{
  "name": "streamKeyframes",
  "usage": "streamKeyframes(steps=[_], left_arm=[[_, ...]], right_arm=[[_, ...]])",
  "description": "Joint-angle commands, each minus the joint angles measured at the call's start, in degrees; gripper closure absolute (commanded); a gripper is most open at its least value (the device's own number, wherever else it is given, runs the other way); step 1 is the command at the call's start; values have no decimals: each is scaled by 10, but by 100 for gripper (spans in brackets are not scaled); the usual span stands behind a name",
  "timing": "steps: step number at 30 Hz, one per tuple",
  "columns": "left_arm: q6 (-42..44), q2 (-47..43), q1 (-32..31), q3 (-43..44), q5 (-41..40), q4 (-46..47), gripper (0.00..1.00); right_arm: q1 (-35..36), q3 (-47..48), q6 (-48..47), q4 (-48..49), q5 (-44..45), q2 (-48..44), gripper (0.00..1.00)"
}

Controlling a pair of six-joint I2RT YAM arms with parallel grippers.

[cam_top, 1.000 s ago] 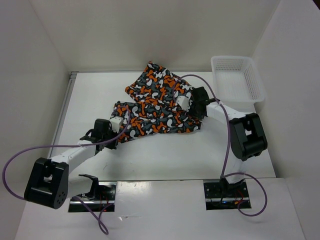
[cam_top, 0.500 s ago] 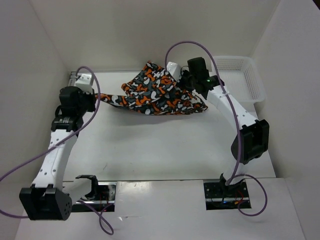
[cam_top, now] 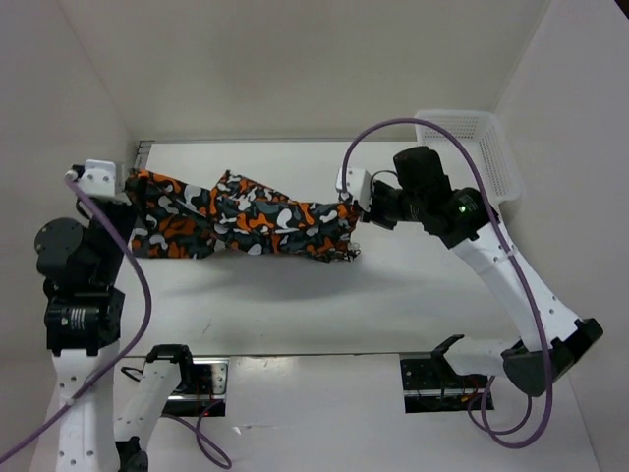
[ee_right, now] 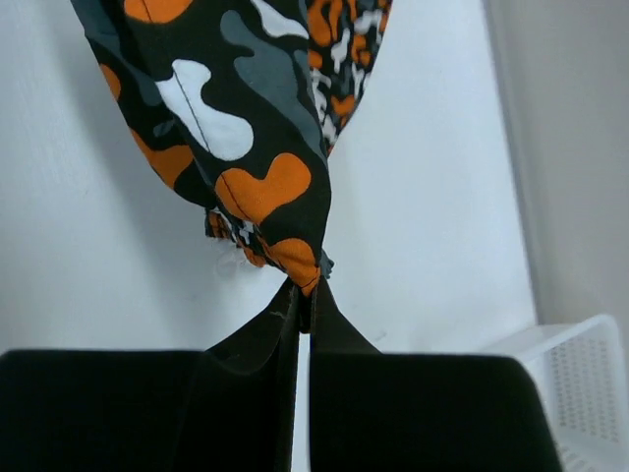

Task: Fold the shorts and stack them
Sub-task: Fold the shorts

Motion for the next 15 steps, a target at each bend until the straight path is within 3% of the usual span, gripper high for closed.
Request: streamKeyframes(steps=[1,5,11,15], left_arm=[[2,98,4,-17,59,2,100],[2,265,-7,3,53,-12,100],[2,348,-20,-32,20,-12,100],[2,378,-20,-55,-8,27,100]], right_arm=[[-1,-84,23,-3,4,-3,100],[-1,-174,28,34,15,5,100],[-25,-250,35,79,24,53,100],[-84,-217,66,128,19,111,100]])
